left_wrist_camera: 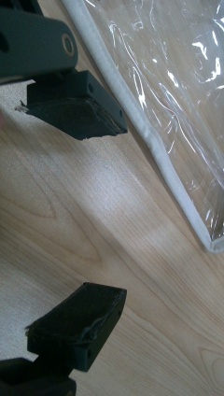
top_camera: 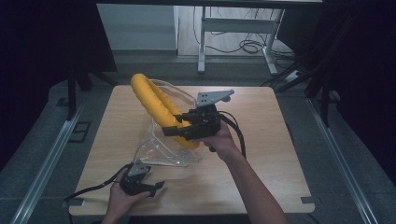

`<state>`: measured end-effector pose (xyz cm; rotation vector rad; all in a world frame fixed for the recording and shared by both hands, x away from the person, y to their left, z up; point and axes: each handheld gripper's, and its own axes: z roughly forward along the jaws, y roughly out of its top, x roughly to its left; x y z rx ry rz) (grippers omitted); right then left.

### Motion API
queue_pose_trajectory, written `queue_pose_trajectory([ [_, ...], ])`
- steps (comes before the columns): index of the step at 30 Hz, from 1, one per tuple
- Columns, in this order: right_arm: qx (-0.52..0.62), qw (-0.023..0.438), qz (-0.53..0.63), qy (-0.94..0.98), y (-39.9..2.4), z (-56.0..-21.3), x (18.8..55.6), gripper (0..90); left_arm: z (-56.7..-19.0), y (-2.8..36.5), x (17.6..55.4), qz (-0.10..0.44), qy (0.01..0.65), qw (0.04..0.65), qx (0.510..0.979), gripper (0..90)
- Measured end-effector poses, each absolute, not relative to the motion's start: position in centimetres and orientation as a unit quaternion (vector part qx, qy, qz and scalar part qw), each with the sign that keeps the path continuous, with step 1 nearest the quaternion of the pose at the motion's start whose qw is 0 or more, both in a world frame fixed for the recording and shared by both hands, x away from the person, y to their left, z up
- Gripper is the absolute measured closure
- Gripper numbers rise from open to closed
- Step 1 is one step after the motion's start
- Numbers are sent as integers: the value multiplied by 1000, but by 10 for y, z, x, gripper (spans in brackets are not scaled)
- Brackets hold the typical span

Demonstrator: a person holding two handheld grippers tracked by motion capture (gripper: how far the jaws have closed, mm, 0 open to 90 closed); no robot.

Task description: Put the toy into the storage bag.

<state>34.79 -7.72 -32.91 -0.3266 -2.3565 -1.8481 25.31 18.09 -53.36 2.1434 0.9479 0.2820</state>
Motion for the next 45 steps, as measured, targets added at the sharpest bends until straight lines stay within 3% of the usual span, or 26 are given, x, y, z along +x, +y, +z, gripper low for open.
queue_pose_trajectory([
  [25,-157,83,-598,-781,-77,-367,372,495,-533,182,253,112,370,384,839,183],
  [32,-167,47,-597,-784,-74,-371,372,489,-533,182,253,111,370,384,838,183],
  [38,-169,50,-599,-781,-74,-374,373,488,-533,181,253,110,371,383,839,182],
  [45,-169,9,-587,-792,-76,-371,369,401,-534,181,253,110,371,382,840,183],
])
